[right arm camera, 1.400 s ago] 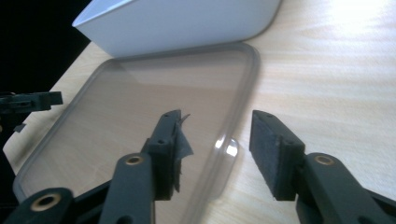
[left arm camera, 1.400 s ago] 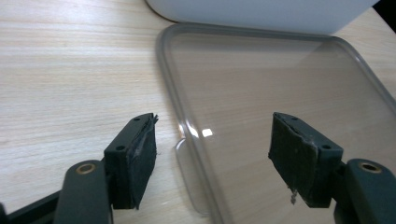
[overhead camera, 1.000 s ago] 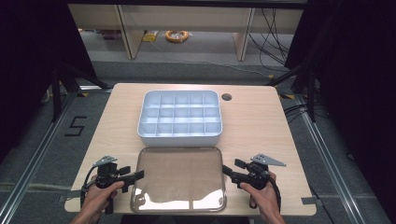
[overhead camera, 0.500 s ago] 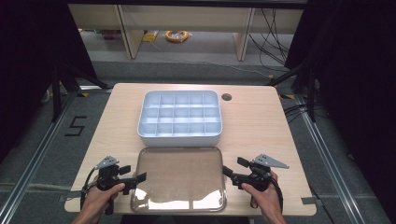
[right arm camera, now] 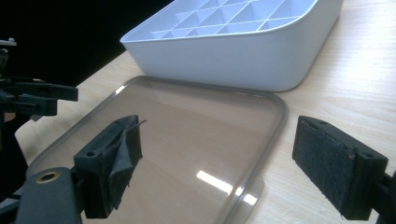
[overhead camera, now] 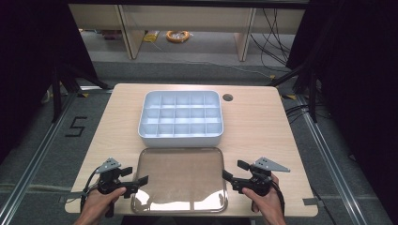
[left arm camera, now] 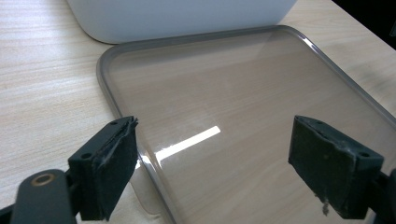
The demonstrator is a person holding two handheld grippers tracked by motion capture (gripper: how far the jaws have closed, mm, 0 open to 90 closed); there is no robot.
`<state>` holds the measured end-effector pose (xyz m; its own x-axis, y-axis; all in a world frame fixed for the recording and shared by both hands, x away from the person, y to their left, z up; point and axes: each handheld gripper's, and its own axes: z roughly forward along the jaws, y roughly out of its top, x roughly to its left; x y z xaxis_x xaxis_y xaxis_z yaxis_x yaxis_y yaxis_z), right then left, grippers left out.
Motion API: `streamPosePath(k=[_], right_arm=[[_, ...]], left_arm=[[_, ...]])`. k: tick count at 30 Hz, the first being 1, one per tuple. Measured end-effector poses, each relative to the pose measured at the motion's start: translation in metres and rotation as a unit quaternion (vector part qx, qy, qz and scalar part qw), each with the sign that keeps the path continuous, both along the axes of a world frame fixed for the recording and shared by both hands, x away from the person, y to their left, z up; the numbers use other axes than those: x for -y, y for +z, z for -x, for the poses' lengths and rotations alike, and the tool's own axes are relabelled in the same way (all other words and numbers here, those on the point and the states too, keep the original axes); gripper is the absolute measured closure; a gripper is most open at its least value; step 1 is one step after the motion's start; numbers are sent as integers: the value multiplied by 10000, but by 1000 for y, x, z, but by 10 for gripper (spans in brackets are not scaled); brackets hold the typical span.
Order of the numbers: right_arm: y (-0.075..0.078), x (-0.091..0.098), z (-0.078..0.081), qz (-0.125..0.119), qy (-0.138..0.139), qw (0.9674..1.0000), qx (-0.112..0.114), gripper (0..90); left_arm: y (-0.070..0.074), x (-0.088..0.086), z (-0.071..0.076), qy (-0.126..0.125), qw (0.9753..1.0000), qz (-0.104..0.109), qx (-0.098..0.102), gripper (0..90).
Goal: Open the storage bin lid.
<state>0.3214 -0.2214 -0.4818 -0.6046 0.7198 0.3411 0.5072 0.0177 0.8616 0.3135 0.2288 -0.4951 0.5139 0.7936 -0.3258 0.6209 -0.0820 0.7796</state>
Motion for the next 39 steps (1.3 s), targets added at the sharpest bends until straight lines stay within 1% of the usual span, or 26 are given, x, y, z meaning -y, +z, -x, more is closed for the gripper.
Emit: streamPosePath(k=[2, 4, 5, 7, 11, 12, 13, 14, 15, 16, 17, 19, 20, 21, 22, 23, 24, 25, 27, 28, 31, 32, 33, 34, 35, 39], right_arm=[[1, -1, 2, 109, 0, 9999, -63, 163], [2, -5, 5, -17, 33, 10000, -27, 161], [2, -4, 6, 206, 76, 9998, -15, 160], [3, -6, 9, 123, 114, 9999, -29, 160], [1, -7, 13, 188, 106, 9998, 10, 157], [2, -8, 15, 152, 118, 9998, -111, 157], [1, -8, 17, 90, 120, 9999, 11, 157], [1, -8, 18, 84, 187, 9998, -4, 157], [2, -9, 22, -16, 121, 9995, -280, 157], [1, -8, 22, 79, 188, 9997, -115, 157], [0, -9, 24, 32, 196, 9997, -174, 157], [-1, -8, 24, 149, 278, 9995, -37, 157], [-1, -10, 27, 104, 162, 9995, -236, 157], [-3, -10, 25, 82, 247, 9997, -11, 157], [-3, -10, 27, 78, 285, 9996, -27, 157], [-1, -11, 31, -7, 268, 9993, -258, 157], [-2, -10, 29, 121, 329, 9994, -62, 157], [-2, -10, 30, 176, 311, 9994, -25, 157], [-2, -9, 33, 196, 297, 9994, -54, 157], [-1, -11, 36, 98, 273, 9995, -157, 157], [-2, -9, 37, 147, 332, 9993, -9, 157], [-1, -9, 41, 160, 253, 9995, -142, 157], [-1, -8, 41, 112, 357, 9992, -102, 157], [-1, -8, 43, 225, 292, 9993, -77, 157], [-1, -9, 45, 214, 294, 9993, -121, 157], [-4, -9, 51, 251, 358, 9990, 38, 157]], left_arm=[[0, 1, 2, -12, 10000, 24, 26, 152], [1, 3, 5, -47, 10000, 2, 27, 152], [1, 4, 6, -105, 9999, 4, 56, 152], [2, 5, 8, -145, 9999, 6, 56, 152], [2, 10, 15, -225, 9997, 5, 93, 152], [2, 12, 17, -281, 9995, 14, 113, 152], [2, 12, 18, -293, 9995, -6, 125, 152], [3, 13, 20, -296, 9995, 9, 119, 152], [3, 14, 22, -313, 9994, -24, 136, 152], [3, 15, 23, -353, 9992, -76, 147, 152], [2, 16, 24, -389, 9991, -46, 173, 152], [2, 18, 27, -396, 9992, 7, 107, 152], [2, 19, 28, -421, 9990, -17, 123, 152], [2, 19, 29, -448, 9989, -45, 139, 152], [2, 20, 30, -489, 9987, -52, 164, 152], [2, 21, 31, -469, 9988, -3, 148, 152], [3, 21, 32, -485, 9987, -57, 126, 152], [3, 21, 33, -488, 9987, -59, 148, 152], [3, 22, 35, -475, 9987, -47, 167, 152], [3, 22, 36, -479, 9987, -47, 156, 152], [3, 23, 39, -535, 9984, -101, 166, 152], [3, 24, 39, -567, 9982, -58, 184, 152], [3, 24, 41, -573, 9982, -78, 167, 152], [3, 24, 41, -602, 9980, -87, 193, 151], [4, 24, 43, -608, 9979, -133, 192, 152], [2, 24, 47, -565, 9983, -93, 144, 152]])
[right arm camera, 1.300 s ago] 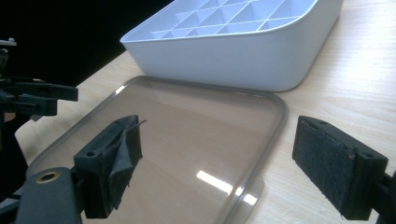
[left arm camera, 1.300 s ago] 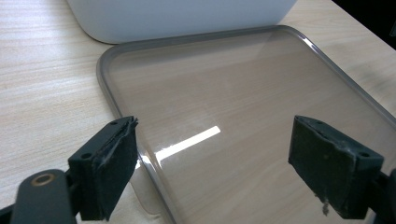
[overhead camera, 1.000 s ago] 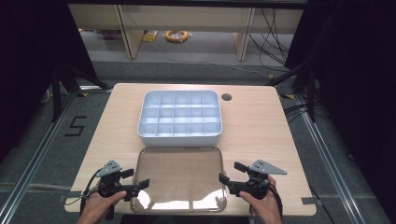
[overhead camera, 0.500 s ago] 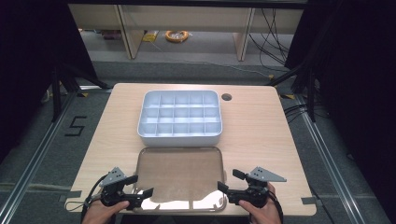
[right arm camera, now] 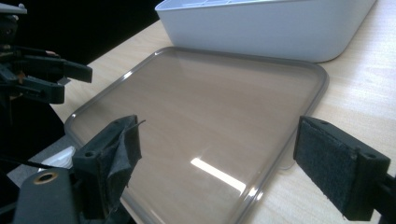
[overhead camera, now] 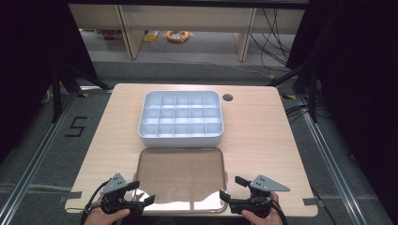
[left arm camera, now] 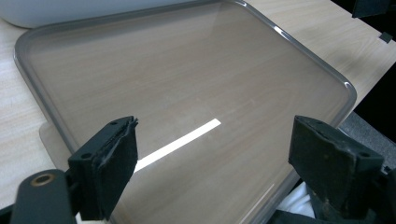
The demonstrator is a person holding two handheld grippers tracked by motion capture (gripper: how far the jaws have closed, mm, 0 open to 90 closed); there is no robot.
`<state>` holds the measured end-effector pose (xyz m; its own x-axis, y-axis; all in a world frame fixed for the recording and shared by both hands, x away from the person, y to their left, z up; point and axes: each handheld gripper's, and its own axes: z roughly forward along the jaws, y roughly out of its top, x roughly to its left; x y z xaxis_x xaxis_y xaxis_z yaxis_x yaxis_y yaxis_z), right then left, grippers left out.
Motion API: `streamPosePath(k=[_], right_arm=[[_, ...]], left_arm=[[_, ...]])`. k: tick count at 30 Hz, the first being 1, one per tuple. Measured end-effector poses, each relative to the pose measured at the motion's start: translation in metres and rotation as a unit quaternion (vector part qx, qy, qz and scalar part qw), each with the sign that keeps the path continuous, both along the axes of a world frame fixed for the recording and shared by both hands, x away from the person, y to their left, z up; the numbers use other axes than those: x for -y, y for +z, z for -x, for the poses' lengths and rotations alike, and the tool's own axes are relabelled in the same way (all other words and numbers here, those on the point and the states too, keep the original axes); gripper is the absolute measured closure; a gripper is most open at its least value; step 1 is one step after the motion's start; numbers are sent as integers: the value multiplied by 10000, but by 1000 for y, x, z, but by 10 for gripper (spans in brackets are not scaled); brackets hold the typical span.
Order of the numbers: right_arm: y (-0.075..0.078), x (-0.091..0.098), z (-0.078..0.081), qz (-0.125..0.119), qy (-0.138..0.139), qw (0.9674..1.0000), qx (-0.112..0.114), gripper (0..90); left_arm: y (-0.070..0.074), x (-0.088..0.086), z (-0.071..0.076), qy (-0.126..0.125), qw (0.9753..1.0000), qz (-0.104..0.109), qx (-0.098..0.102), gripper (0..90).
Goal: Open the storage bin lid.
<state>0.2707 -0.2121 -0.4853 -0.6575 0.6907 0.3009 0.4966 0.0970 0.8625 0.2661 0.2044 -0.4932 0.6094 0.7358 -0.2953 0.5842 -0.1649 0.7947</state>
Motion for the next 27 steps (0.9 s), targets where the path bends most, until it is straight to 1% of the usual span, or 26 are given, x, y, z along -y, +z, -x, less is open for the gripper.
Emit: streamPosePath(k=[1, 2, 3, 4, 5, 6, 7, 8, 9, 10, 11, 12, 13, 14, 15, 16, 17, 18, 20, 21, 22, 23, 24, 25, 26, 27], right_arm=[[1, 0, 3, -17, -18, 10000, -75, 157], [1, -1, 5, 34, -35, 10000, -70, 157], [1, 1, 5, 129, 76, 9999, 58, 157], [1, 0, 8, 127, -4, 9999, -25, 157], [1, 1, 9, 138, 69, 9998, 95, 157], [1, 1, 11, 135, 61, 9999, 65, 157], [2, 0, 15, 161, 75, 9998, 1, 157], [1, 0, 16, 260, 28, 9996, 45, 157], [0, 0, 16, 276, 93, 9995, 125, 158], [0, 0, 18, 323, 100, 9994, 124, 158], [0, 2, 18, 440, 150, 9987, 222, 158], [0, 2, 20, 437, 134, 9988, 154, 158], [-1, 3, 21, 477, 120, 9986, 190, 158], [0, 3, 25, 468, 106, 9988, -23, 158], [-1, 5, 22, 535, 186, 9980, 285, 158], [-2, 4, 23, 459, 164, 9987, 168, 158], [-2, 4, 24, 390, 172, 9990, 122, 158], [-3, 5, 24, 402, 200, 9989, 162, 158], [-3, 6, 24, 574, 163, 9980, 186, 158], [-3, 6, 24, 574, 148, 9981, 179, 158], [-3, 7, 24, 511, 238, 9983, 170, 159], [-3, 7, 25, 527, 148, 9984, 154, 159], [-2, 7, 25, 511, 148, 9985, 152, 158], [-2, 7, 25, 478, 156, 9987, 96, 159], [-3, 7, 25, 492, 152, 9986, 101, 159], [-3, 7, 24, 543, 114, 9983, 151, 159]], left_arm=[[0, 0, 1, -11, 10000, 8, -15, 152], [1, -1, 3, -25, 10000, -37, -8, 152], [1, 0, 4, -36, 10000, 4, 43, 152], [1, -1, 6, -44, 10000, -25, 11, 152], [1, 0, 7, -2, 10000, 22, 51, 151], [2, 0, 9, -73, 10000, -20, 20, 152], [2, 1, 11, -75, 10000, 12, 37, 151], [2, 1, 12, -116, 9999, 2, 61, 152], [2, 1, 14, -166, 9998, -4, 70, 152], [1, 2, 15, -165, 9998, -22, 61, 152], [1, 2, 16, -179, 9998, 3, 58, 151], [1, 2, 17, -195, 9998, -61, 23, 152], [1, 2, 18, -217, 9998, -32, 4, 152], [1, 2, 19, -192, 9998, -59, 25, 151], [1, 2, 18, -225, 9997, -80, 44, 151], [1, 1, 19, -216, 9997, -83, 27, 151], [1, 1, 18, -229, 9997, -110, 14, 151], [0, 0, 18, -247, 9997, -58, 9, 151], [0, 0, 17, -208, 9998, -31, -20, 152], [0, 0, 17, -210, 9998, -22, -5, 151], [0, 0, 17, -200, 9998, -3, -8, 151], [0, 0, 17, -178, 9998, 31, -36, 151], [0, -1, 17, -195, 9998, 33, -54, 151], [-1, 0, 16, -185, 9998, 94, -80, 151], [-1, -1, 16, -161, 9998, 89, -102, 151], [-2, -1, 15, -77, 9997, 149, -151, 151]])
